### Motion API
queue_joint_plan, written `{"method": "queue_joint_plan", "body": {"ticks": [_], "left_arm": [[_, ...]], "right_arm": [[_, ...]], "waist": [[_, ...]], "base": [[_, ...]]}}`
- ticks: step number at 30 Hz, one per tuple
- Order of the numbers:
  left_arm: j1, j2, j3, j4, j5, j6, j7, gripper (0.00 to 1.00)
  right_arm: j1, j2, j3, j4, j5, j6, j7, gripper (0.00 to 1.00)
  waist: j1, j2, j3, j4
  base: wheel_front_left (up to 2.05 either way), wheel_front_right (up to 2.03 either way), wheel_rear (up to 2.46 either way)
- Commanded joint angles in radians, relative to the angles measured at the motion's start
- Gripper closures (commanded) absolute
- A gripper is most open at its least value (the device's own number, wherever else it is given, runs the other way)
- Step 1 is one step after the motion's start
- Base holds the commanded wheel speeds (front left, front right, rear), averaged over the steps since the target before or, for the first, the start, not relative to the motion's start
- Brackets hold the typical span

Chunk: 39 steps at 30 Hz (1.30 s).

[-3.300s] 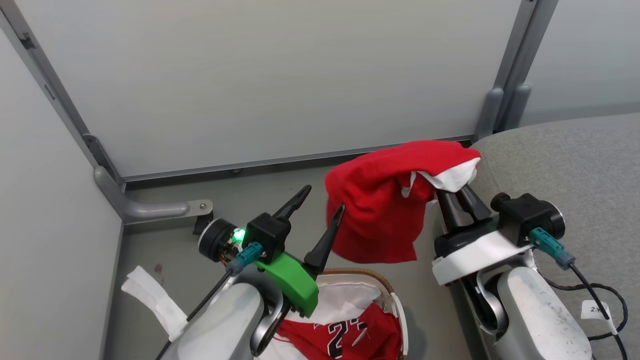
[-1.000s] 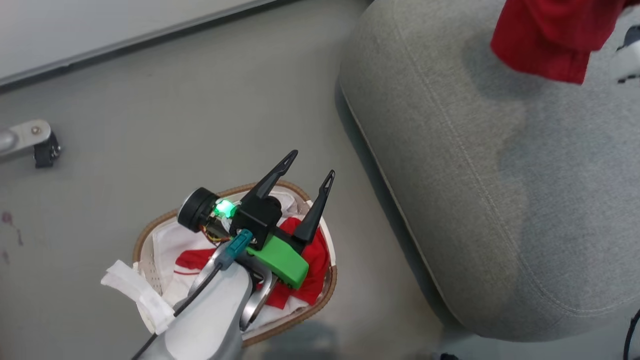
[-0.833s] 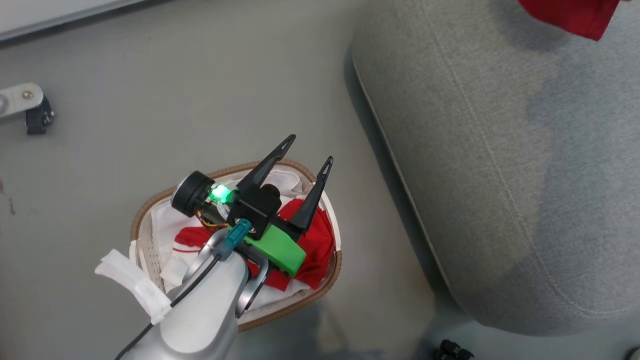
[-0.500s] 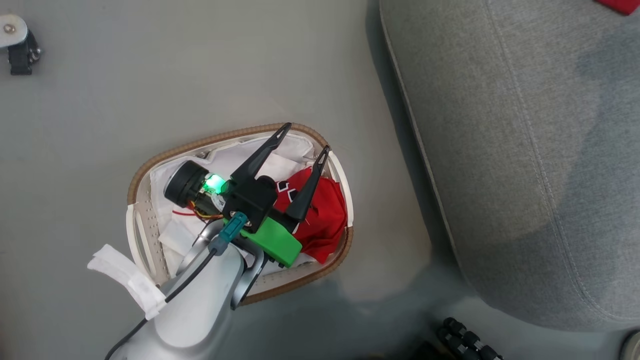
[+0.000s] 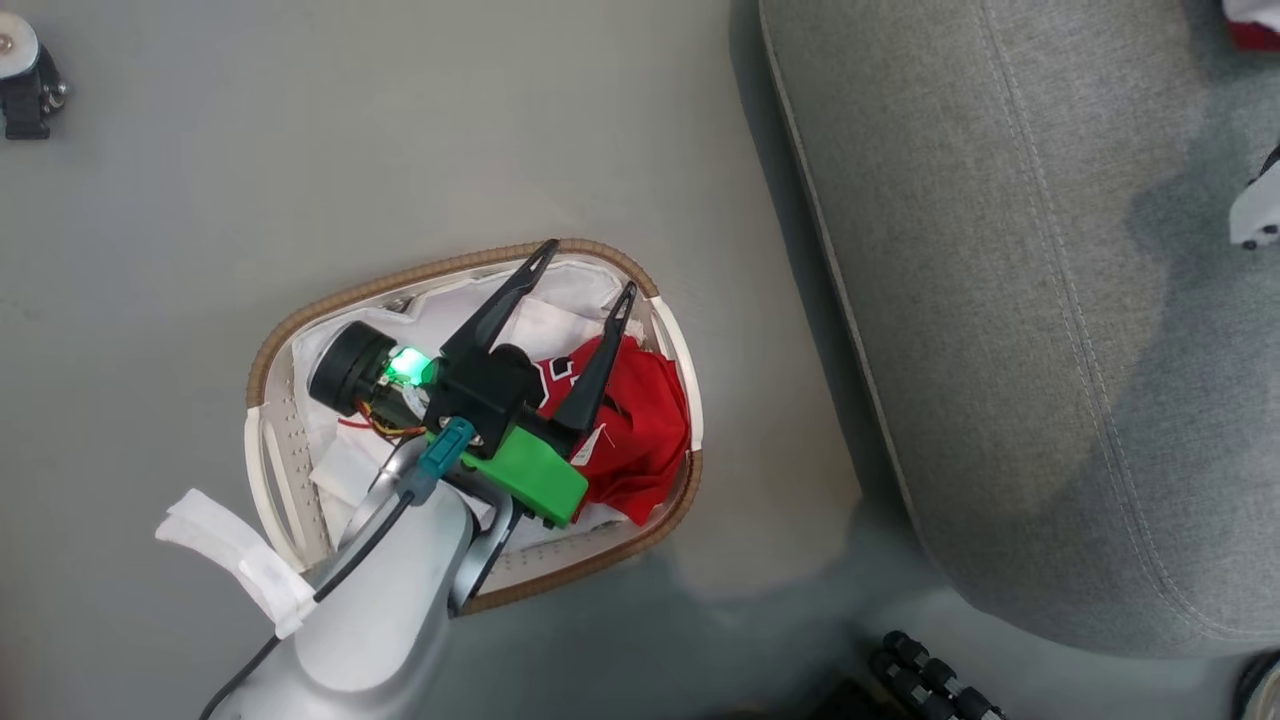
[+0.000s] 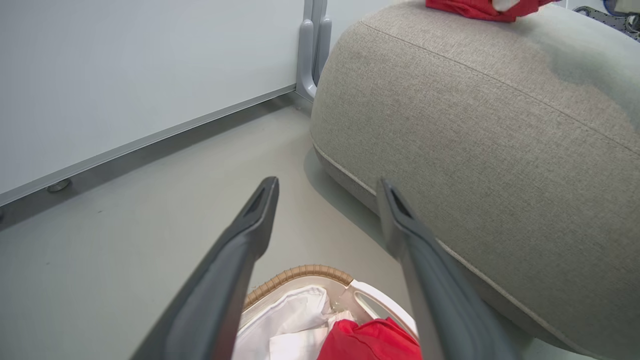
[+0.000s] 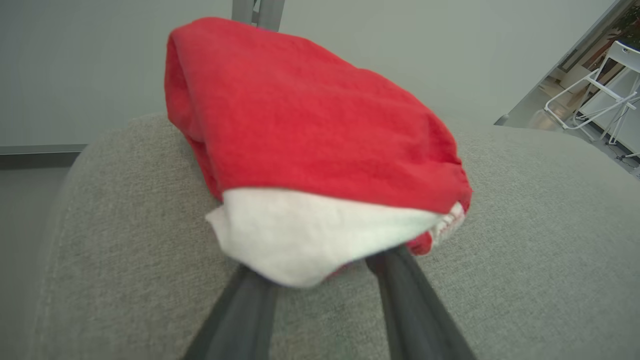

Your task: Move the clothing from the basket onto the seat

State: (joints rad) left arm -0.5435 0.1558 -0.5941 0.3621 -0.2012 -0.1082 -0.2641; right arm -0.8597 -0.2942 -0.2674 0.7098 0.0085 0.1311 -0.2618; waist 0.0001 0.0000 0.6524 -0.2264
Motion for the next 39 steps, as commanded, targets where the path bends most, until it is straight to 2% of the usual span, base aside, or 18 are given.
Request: {"method": "queue_joint_plan", "body": {"ticks": [1,13,24,32,39], "left_arm": [[0.011,0.005,0.005,-0.001,-0.012,0.004,-0.001,0.00],[0.076,-0.030,0.037,0.002,-0.039,-0.004,-0.001,0.00],[0.195,-0.069,0.105,0.003,-0.075,-0.010,-0.001,0.00],[0.276,-0.090,0.198,-0.011,-0.075,-0.001,-0.001,0.00],[0.356,-0.094,0.314,-0.027,-0.073,0.012,-0.001,0.00]], "right_arm": [[0.029,0.004,0.002,-0.008,-0.003,-0.001,-0.005,0.00],[0.233,0.052,0.029,-0.055,0.012,-0.001,-0.005,0.00],[0.319,0.014,0.072,-0.062,0.000,-0.001,-0.005,0.00],[0.315,0.034,0.118,-0.086,0.017,-0.001,-0.005,0.00],[0.343,0.094,0.163,-0.134,0.046,-0.001,-0.005,0.00]], "waist": [[-0.0001,0.0000,-0.020,-0.007],[-0.0001,0.0000,-0.188,0.022],[-0.0001,0.0000,-0.400,0.077],[-0.0001,0.0000,-0.512,0.124],[-0.0001,0.0000,-0.558,0.165]], "base": [[0.00,0.00,0.00],[0.00,0.00,0.00],[0.00,0.00,0.00],[0.00,0.00,0.00],[0.00,0.00,0.00]]}}
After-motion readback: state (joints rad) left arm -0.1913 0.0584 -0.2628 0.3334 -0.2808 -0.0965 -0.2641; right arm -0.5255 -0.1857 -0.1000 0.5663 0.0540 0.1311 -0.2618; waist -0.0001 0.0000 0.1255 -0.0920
